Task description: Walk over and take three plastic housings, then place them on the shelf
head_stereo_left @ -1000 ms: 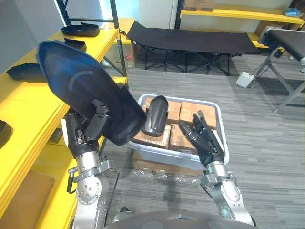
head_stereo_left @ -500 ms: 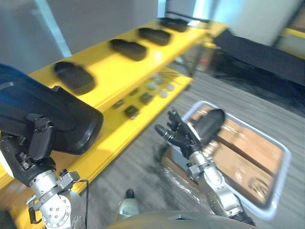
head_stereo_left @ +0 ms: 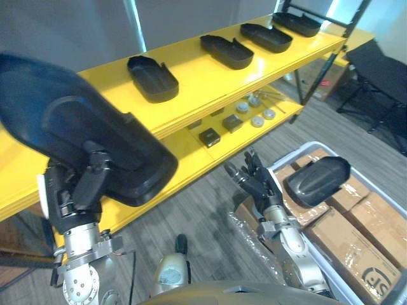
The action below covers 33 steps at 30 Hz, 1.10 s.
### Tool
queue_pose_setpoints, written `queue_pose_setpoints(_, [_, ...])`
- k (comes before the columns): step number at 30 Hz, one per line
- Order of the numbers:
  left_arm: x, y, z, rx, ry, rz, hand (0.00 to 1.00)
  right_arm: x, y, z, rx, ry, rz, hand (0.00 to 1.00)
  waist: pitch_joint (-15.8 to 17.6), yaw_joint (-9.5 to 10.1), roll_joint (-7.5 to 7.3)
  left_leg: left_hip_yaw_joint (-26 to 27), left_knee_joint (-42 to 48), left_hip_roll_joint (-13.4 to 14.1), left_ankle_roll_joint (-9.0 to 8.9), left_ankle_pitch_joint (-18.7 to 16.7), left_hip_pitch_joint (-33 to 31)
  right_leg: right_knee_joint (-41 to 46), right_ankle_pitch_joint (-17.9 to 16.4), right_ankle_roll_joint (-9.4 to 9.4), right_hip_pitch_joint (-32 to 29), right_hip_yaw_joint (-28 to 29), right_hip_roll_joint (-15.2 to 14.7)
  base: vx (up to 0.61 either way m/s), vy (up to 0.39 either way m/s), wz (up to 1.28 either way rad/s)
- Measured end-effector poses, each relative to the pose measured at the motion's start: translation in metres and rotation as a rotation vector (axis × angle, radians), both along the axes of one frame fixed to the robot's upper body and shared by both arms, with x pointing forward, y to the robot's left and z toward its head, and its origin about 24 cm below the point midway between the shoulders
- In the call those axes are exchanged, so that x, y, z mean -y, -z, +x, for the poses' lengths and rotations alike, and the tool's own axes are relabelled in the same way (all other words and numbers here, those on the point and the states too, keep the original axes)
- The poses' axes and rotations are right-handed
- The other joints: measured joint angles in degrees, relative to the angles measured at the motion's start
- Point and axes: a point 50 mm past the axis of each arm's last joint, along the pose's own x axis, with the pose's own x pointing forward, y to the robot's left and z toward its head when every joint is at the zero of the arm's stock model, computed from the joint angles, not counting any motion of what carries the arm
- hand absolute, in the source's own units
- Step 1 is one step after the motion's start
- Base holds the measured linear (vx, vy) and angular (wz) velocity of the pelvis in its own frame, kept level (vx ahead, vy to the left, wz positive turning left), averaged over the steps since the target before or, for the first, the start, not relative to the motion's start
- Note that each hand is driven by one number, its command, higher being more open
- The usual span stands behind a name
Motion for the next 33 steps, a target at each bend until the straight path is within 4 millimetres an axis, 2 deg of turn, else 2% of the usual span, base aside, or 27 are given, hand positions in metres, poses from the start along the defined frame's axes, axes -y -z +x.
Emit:
queue_pose_setpoints(2, [0.006, -0.001, 0.002, 0.003, 0.074, 0.026, 0.00, 0.000, -0.009, 0.007, 0.060, -0.082, -0.031, 1.00, 1.14, 0.24, 2.60, -0.17, -0.49, 0.74, -0.16, 0.95, 0.03, 2.56, -1.00, -0.47, -1.17, 0.50, 0.03, -0.12, -0.021, 0.00])
queue_pose_setpoints(5, [0.007, -0.002, 0.003, 0.002, 0.107, 0.054, 0.00, -0.008, -0.018, 0.013, 0.117, -0.187, -0.047, 1.00, 1.32, 0.34, 3.11, -0.20, -0.10, 1.30, -0.36, 1.14, 0.21, 4.68, -2.41, -0.99, -1.73, 0.96, -0.09, -0.08, -0.044, -0.04])
queue_pose_setpoints(7, [0.005, -0.003, 0.003, -0.001, 0.112, 0.074, 0.00, -0.012, -0.024, 0.017, 0.157, -0.219, -0.045, 1.00, 1.42, 0.51, 2.95, -0.23, 0.55, 1.53, -0.51, 1.00, -0.03, 5.64, -3.07, -1.17, -2.01, 0.99, -0.25, -0.02, -0.020, -0.02])
queue_pose_setpoints(9, [0.003, -0.004, 0.003, -0.003, 0.110, 0.092, 0.00, -0.012, -0.033, 0.023, 0.213, -0.221, -0.045, 1.00, 1.38, 1.43, 2.61, -0.60, 1.83, 1.23, -0.66, 0.15, -0.46, 6.00, -4.04, -0.44, -1.49, -0.04, -1.15, 0.00, -0.005, 0.11])
queue_pose_setpoints(11, [-0.003, -0.006, 0.002, 0.002, 0.087, 0.109, 0.00, -0.012, -0.039, 0.025, 0.244, -0.205, -0.036, 1.00, 1.10, 1.57, 2.12, -1.89, 2.95, 0.35, -0.88, -0.65, -1.52, 5.58, -4.35, 0.10, -0.64, -1.66, -1.65, 0.06, 0.023, 0.40])
queue_pose_setpoints(14, [-0.019, -0.014, -0.002, 0.030, 0.018, 0.173, 0.00, -0.016, -0.048, 0.027, 0.297, -0.127, 0.022, 1.00, 0.15, 3.92, -0.59, -2.97, 7.41, -2.48, -0.29, -3.83, -4.26, 4.73, -5.06, 2.60, 1.27, -4.91, -3.75, 0.13, 0.048, 0.50])
queue_pose_setpoints(15, [-0.024, -0.017, -0.003, 0.037, -0.009, 0.192, 0.00, -0.017, -0.049, 0.027, 0.301, -0.093, 0.045, 1.00, -0.48, 4.53, -1.95, -2.86, 10.09, -3.94, 0.17, -6.54, -4.81, 3.67, -3.46, 4.52, 3.72, -6.68, -4.48, 0.31, 0.072, 0.72])
queue_pose_setpoints(16, [-0.026, -0.018, -0.003, 0.048, -0.035, 0.198, 0.00, -0.017, -0.051, 0.027, 0.321, -0.074, 0.032, 1.00, -1.00, 4.80, -2.81, -3.80, 12.71, -5.40, 0.52, -8.50, -5.01, 7.82, -2.20, 4.28, 4.12, -6.27, -6.54, 0.37, 0.127, 0.73])
queue_pose_setpoints(17, [-0.026, -0.019, -0.002, 0.053, -0.044, 0.199, 0.00, -0.016, -0.053, 0.028, 0.334, -0.069, 0.021, 1.00, -1.12, 4.91, -2.66, -4.56, 13.91, -5.95, 0.77, -9.06, -5.01, 11.77, -0.88, 3.12, 3.28, -5.35, -8.08, 0.42, 0.224, 0.80])
queue_pose_setpoints(18, [-0.027, -0.023, 0.001, 0.061, -0.070, 0.234, 0.00, -0.016, -0.057, 0.030, 0.358, -0.076, 0.010, 1.00, -1.90, 5.41, -2.23, -5.59, 14.29, -6.72, 1.80, -10.89, -4.15, 21.27, 5.65, -2.24, -0.59, -1.03, -10.84, 0.28, 0.207, 0.52])
queue_pose_setpoints(19, [-0.028, -0.024, 0.000, 0.062, -0.079, 0.243, 0.00, -0.017, -0.058, 0.030, 0.364, -0.079, 0.007, 1.00, -1.91, 5.44, -2.20, -5.77, 14.08, -6.81, 2.02, -11.06, -3.78, 22.42, 6.94, -2.63, -1.24, 0.05, -11.07, 0.29, 0.173, 0.48])
queue_pose_setpoints(20, [-0.031, -0.026, 0.001, 0.068, -0.110, 0.259, 0.00, -0.021, -0.064, 0.035, 0.396, -0.094, -0.021, 1.00, -1.92, 5.07, -2.10, -7.05, 12.62, -7.08, 2.53, -11.38, -2.40, 27.56, 9.76, -1.61, -4.13, 4.61, -11.31, 0.19, 0.058, 0.28])
queue_pose_setpoints(21, [-0.031, -0.028, 0.002, 0.075, -0.122, 0.256, 0.00, -0.023, -0.067, 0.037, 0.415, -0.100, -0.024, 1.00, -1.86, 4.70, -2.03, -8.09, 11.98, -7.21, 2.99, -11.65, -1.80, 29.91, 7.84, -1.27, -5.70, 6.12, -10.85, 0.35, 0.074, 0.47])
queue_pose_setpoints(22, [-0.032, -0.029, 0.007, 0.089, -0.144, 0.236, 0.00, -0.025, -0.076, 0.043, 0.460, -0.111, -0.057, 1.00, -1.44, 4.36, -1.32, -10.15, 9.97, -7.30, 3.57, -12.00, 0.81, 32.78, 2.38, -2.17, -9.09, 8.11, -8.71, 0.26, 0.038, 0.39])
queue_pose_setpoints(23, [-0.032, -0.029, 0.008, 0.092, -0.150, 0.236, 0.00, -0.025, -0.079, 0.044, 0.476, -0.114, -0.072, 1.00, -1.27, 4.23, -1.04, -10.66, 9.06, -7.29, 3.62, -12.03, 2.25, 32.86, 1.08, -2.88, -10.03, 8.36, -7.73, 0.29, 0.047, 0.41])
queue_pose_setpoints(25, [-0.032, -0.034, 0.012, 0.122, -0.157, 0.235, 0.00, -0.020, -0.091, 0.049, 0.548, -0.100, -0.118, 1.00, -0.78, 3.54, 0.21, -13.33, 7.16, -7.27, 3.80, -12.78, 5.87, 29.56, -1.27, -6.42, -14.16, 9.73, -3.85, 0.21, 0.006, 0.65])
queue_pose_setpoints(26, [-0.031, -0.037, 0.016, 0.145, -0.153, 0.234, 0.00, -0.014, -0.101, 0.052, 0.598, -0.083, -0.137, 1.00, -0.83, 2.34, 0.36, -15.84, 7.38, -7.21, 3.84, -13.34, 6.22, 24.89, -1.39, -6.66, -17.63, 13.27, -0.78, 0.17, -0.052, 0.95])
queue_pose_setpoints(27, [-0.031, -0.038, 0.019, 0.155, -0.150, 0.233, 0.00, -0.010, -0.107, 0.053, 0.623, -0.068, -0.146, 1.00, -0.85, 1.90, 0.44, -17.11, 7.39, -7.21, 3.79, -13.47, 6.20, 22.02, -1.28, -6.51, -19.21, 15.56, 0.72, 0.17, -0.103, 1.23])
queue_pose_setpoints(28, [-0.032, -0.038, 0.025, 0.162, -0.142, 0.240, 0.00, 0.000, -0.123, 0.053, 0.685, -0.033, -0.165, 1.00, -0.90, 1.01, 0.36, -19.48, 7.29, -7.23, 3.55, -13.68, 6.23, 15.34, -0.03, -5.03, -21.47, 19.89, 3.04, 0.14, -0.121, 1.13])
queue_pose_setpoints(29, [-0.033, -0.036, 0.027, 0.149, -0.143, 0.244, 0.00, 0.007, -0.135, 0.050, 0.737, -0.008, -0.168, 1.00, -1.06, 0.67, -0.01, -20.67, 7.10, -7.35, 3.08, -13.97, 6.52, 10.53, 0.98, -3.69, -22.14, 22.14, 4.01, 0.18, -0.195, 1.21])
queue_pose_setpoints(30, [-0.036, -0.030, 0.027, 0.116, -0.152, 0.244, 0.00, 0.013, -0.152, 0.045, 0.813, 0.009, -0.151, 1.00, -1.23, 0.58, -0.48, -21.80, 6.85, -7.99, 2.24, -14.84, 7.53, 5.27, 2.10, -3.99, -21.70, 24.08, 4.11, 0.21, -0.267, 0.79])
queue_pose_setpoints(31, [-0.038, -0.028, 0.025, 0.102, -0.165, 0.244, 0.00, 0.015, -0.161, 0.042, 0.854, 0.012, -0.133, 1.00, -1.81, 0.59, -1.47, -22.09, 6.81, -8.71, 1.72, -15.55, 7.69, 3.34, 2.04, -4.20, -21.44, 24.61, 3.83, 0.30, -0.378, 0.75])
queue_pose_setpoints(32, [-0.040, -0.024, 0.023, 0.082, -0.182, 0.230, 0.00, 0.020, -0.180, 0.038, 0.945, 0.019, -0.107, 1.00, -2.47, 0.54, -2.22, -22.01, 7.24, -8.96, 0.81, -16.69, 7.88, 2.32, 5.26, -4.56, -20.52, 25.10, 3.63, 0.28, -0.339, 0.76])
queue_pose_setpoints(33, [-0.041, -0.020, 0.023, 0.064, -0.183, 0.224, 0.00, 0.024, -0.192, 0.037, 1.003, 0.032, -0.101, 1.00, -2.88, 0.14, -1.57, -20.88, 7.96, -7.31, 0.01, -17.09, 7.87, 1.54, 6.40, -4.79, -19.16, 23.49, 4.11, 0.27, -0.320, 0.79])
